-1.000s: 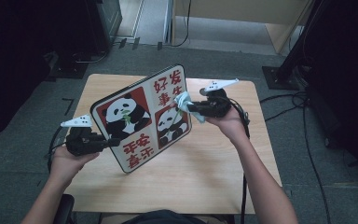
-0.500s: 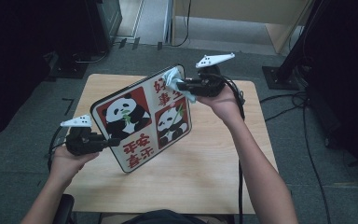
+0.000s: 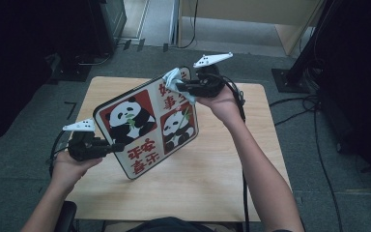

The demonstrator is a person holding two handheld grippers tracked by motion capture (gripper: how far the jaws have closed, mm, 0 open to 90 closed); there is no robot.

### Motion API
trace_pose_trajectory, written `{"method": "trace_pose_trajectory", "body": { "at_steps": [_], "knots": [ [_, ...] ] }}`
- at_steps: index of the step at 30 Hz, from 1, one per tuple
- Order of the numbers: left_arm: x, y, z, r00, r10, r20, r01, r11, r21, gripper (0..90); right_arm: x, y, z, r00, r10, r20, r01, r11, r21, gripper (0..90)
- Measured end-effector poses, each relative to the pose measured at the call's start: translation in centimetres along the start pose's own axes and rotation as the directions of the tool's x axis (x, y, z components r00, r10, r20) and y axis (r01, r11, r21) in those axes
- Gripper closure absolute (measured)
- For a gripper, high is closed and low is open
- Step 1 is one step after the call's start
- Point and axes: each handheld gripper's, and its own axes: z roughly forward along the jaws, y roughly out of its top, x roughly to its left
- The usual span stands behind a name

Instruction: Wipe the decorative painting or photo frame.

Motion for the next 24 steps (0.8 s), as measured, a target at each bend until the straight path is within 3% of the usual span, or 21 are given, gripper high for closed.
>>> {"method": "trace_pose_trajectory", "body": {
  "at_steps": [24],
  "knots": [
    [0.0, 0.0, 0.0, 1.0, 0.005, -0.001, -0.005, 1.0, 0.0, 78.5, -0.3, -4.7, 1.3, 0.9993, 0.03, -0.022, -0.029, 0.999, 0.03, 80.8]
  ]
}}
